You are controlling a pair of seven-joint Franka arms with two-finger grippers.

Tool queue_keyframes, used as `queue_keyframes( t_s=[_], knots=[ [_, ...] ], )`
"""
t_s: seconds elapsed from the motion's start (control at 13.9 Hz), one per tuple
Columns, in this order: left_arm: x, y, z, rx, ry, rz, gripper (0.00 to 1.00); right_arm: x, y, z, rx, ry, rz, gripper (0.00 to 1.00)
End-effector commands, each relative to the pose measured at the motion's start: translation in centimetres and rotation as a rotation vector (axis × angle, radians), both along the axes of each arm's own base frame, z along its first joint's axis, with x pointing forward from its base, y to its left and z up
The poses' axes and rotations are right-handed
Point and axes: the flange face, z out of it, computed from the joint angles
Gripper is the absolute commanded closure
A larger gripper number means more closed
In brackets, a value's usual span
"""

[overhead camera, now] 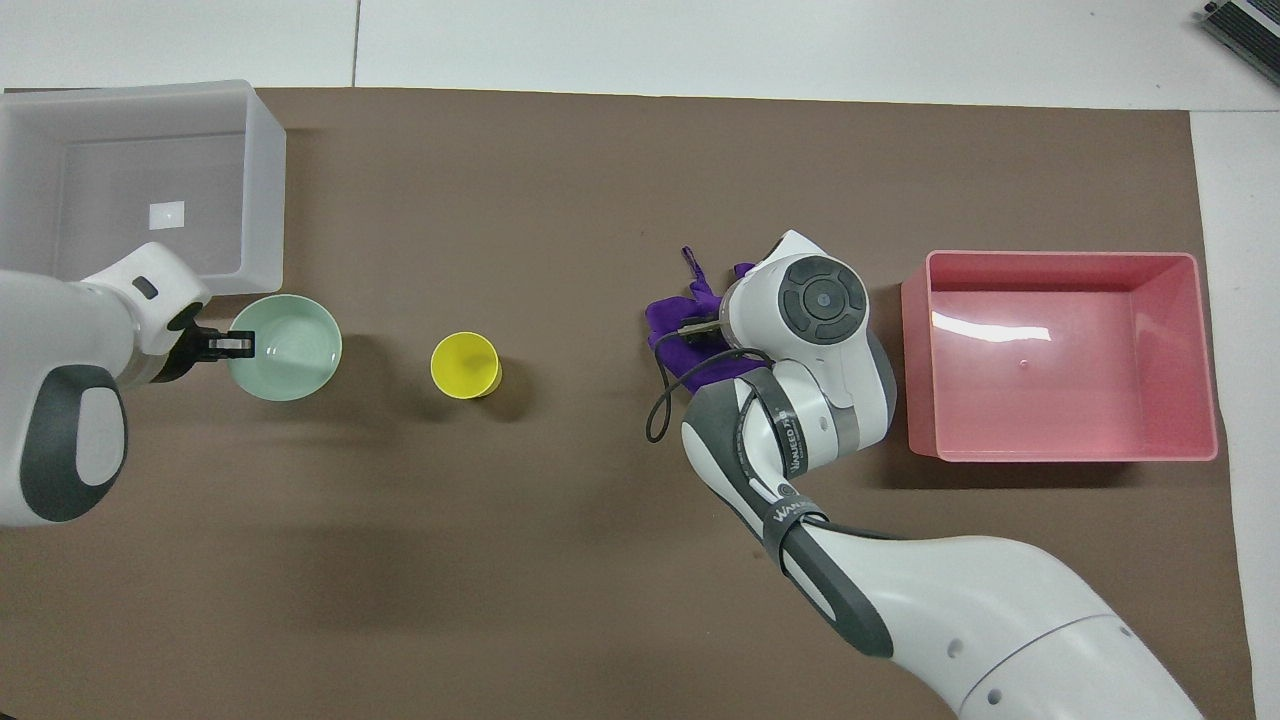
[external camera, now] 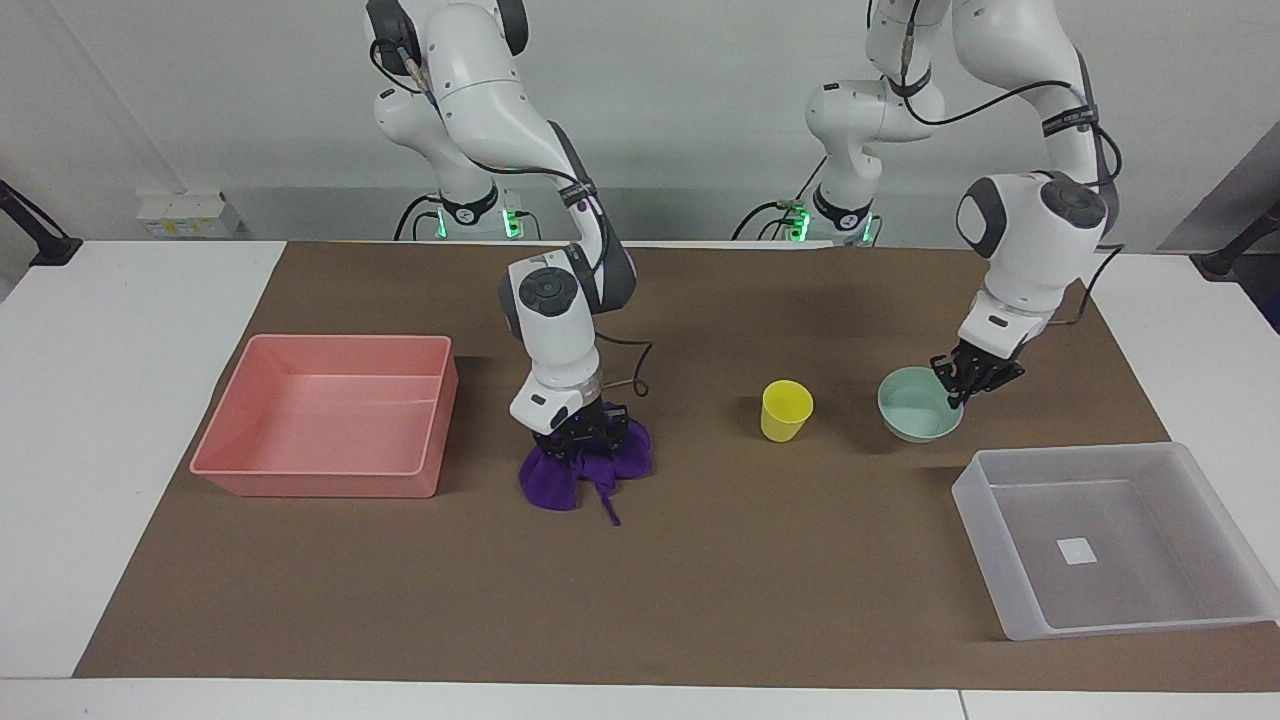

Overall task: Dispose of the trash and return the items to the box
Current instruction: 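Grasp the green bowl with the left gripper while the right gripper grasps the cloth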

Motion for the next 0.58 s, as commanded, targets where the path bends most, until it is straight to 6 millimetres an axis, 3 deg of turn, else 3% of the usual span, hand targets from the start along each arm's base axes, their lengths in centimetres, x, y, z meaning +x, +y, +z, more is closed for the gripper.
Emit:
queue_keyframes(
  t_s=[0.0, 0.22, 0.5],
  knots=[
    [2.0, 2.2, 3.4, 0.011, -0.015, 0.019, 1.00, -0.8, 0.3, 0.3, 0.019, 0.008, -0.025, 1.00],
    [6.0, 5.7, 4.5, 0.024, -0.060, 0.042, 1.00, -0.8, -0.1, 2.4, 0.012, 0.019, -0.024, 1.00],
    [12.4, 10.3, 4.8, 0.000, -0.122, 0.124, 1.00, -0.1, -3.0, 8.4, 0.024, 0.015, -0.060, 1.00]
  ],
)
